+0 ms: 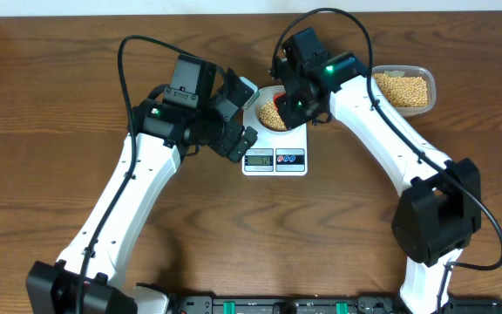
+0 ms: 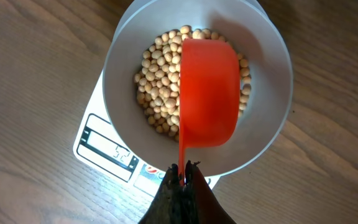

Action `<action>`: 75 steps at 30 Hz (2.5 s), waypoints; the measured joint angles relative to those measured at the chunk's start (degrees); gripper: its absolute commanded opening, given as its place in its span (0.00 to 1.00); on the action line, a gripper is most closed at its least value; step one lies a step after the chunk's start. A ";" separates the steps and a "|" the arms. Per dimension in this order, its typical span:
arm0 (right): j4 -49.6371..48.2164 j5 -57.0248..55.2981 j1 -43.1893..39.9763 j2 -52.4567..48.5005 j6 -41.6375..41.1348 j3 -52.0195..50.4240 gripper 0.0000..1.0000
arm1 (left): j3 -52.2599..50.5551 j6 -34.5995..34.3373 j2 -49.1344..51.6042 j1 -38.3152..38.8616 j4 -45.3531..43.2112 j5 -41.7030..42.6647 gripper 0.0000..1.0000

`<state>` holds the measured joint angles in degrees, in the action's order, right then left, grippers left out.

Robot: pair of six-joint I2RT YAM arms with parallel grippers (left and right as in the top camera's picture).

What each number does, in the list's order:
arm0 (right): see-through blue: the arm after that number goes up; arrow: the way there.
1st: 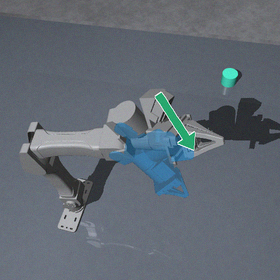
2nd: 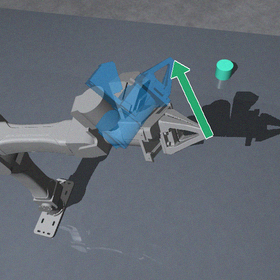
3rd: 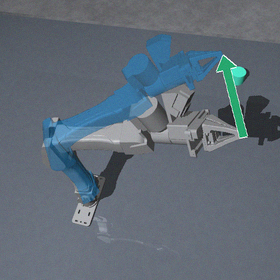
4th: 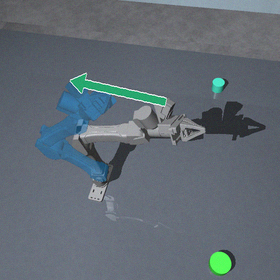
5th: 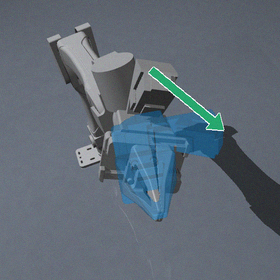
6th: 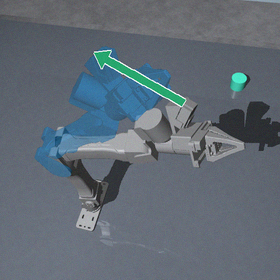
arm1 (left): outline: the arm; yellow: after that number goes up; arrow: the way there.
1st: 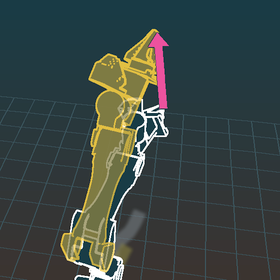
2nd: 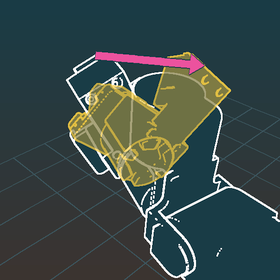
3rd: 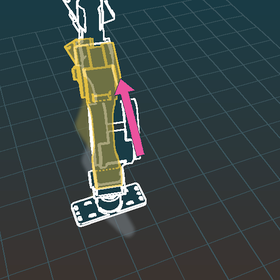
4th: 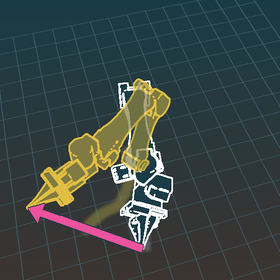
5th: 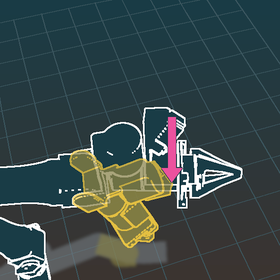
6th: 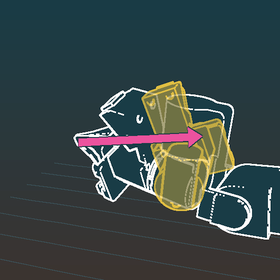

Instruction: Scoop item into bowl and weigh 50g on scale

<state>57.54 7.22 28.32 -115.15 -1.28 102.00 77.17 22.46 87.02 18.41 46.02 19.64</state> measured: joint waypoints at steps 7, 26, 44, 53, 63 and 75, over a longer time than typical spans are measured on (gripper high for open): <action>-0.07 1.57 0.00 -1.31 0.00 -0.09 0.01 | 0.00 0.00 0.00 0.00 0.00 0.00 0.93; -0.44 7.19 -2.14 -1.49 -1.07 -0.11 0.01 | 0.00 0.00 0.00 0.00 0.00 0.00 0.93; -1.31 17.66 -7.10 -1.49 -2.43 -0.13 0.01 | 0.00 0.00 0.00 0.00 0.00 0.00 0.93; -1.31 18.97 -7.30 -1.49 -2.43 -0.13 0.01 | 0.00 0.00 0.00 0.00 0.00 0.00 0.93; -1.31 18.97 -7.30 -1.49 -2.43 -0.13 0.01 | 0.00 0.00 0.00 0.00 0.00 0.00 0.93; -1.31 18.60 -7.30 -1.49 -2.43 -0.13 0.01 | 0.00 0.00 0.00 0.00 0.00 0.00 0.93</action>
<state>56.23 25.82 21.02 -116.64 -3.70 101.86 77.17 22.46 87.02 18.41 46.02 19.64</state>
